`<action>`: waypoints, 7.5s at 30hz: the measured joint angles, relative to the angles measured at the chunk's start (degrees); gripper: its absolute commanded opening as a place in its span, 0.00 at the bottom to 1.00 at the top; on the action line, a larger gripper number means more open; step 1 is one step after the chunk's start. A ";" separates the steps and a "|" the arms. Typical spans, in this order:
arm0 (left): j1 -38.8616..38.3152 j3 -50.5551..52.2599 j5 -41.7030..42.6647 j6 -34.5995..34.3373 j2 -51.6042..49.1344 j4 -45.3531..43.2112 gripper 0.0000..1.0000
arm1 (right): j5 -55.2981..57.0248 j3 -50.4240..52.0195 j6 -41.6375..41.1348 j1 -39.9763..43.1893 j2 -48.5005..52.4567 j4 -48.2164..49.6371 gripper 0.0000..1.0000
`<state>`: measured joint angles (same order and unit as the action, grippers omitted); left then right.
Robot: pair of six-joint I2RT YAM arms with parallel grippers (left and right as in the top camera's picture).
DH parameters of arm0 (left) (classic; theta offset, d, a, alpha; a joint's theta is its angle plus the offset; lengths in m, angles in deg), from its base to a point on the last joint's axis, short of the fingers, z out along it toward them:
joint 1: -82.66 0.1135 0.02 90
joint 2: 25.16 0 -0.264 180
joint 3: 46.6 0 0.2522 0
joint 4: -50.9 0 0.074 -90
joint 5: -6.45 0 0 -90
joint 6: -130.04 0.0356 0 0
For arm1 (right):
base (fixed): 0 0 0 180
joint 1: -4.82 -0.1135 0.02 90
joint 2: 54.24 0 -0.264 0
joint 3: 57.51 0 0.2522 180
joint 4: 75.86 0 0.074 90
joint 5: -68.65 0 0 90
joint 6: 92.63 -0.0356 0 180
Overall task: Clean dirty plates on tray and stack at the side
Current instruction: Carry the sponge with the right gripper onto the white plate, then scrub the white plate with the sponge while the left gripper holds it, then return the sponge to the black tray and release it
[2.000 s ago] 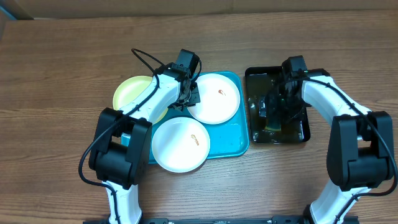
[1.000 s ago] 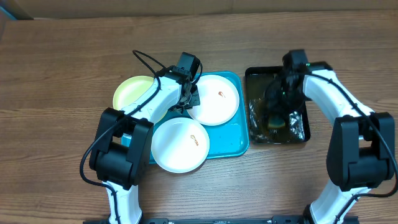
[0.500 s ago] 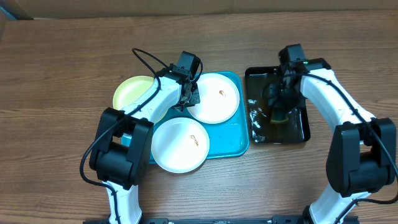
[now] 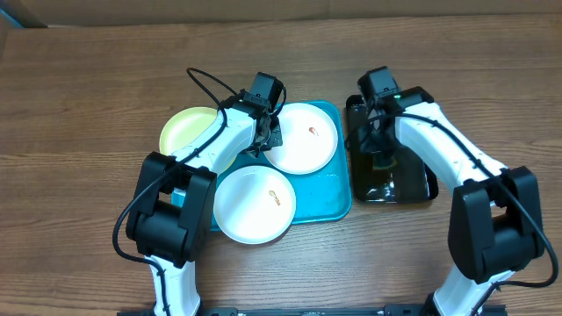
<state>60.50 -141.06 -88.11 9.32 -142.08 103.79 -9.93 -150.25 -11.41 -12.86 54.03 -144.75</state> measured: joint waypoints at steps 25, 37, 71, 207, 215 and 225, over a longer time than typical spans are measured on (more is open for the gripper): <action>0.00 0.00 0.00 0.00 0.00 0.07 0.04 | 1.97 -6.62 1.36 0.07 0.00 -5.11 0.04; 0.11 0.00 0.15 0.00 0.00 0.07 0.04 | -19.96 -6.62 1.55 -1.49 0.00 13.20 0.04; 0.55 0.00 1.77 0.00 0.00 0.04 0.04 | -6.56 -6.60 4.66 -10.49 10.88 18.53 0.52; 0.48 0.02 2.82 0.66 0.00 -0.15 0.31 | -24.41 -7.78 5.46 16.85 2.71 -7.89 0.77; 0.37 1.62 2.78 0.70 0.00 -1.55 0.21 | -21.68 -14.05 2.69 19.76 2.71 -10.75 1.00; 0.37 0.79 3.89 0.66 0.02 -2.75 0.04 | -20.96 -14.05 1.73 21.94 2.71 -11.32 1.00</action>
<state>60.88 -140.28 -84.22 9.98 -142.06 101.04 -30.89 -164.31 -9.68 9.09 56.74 -156.07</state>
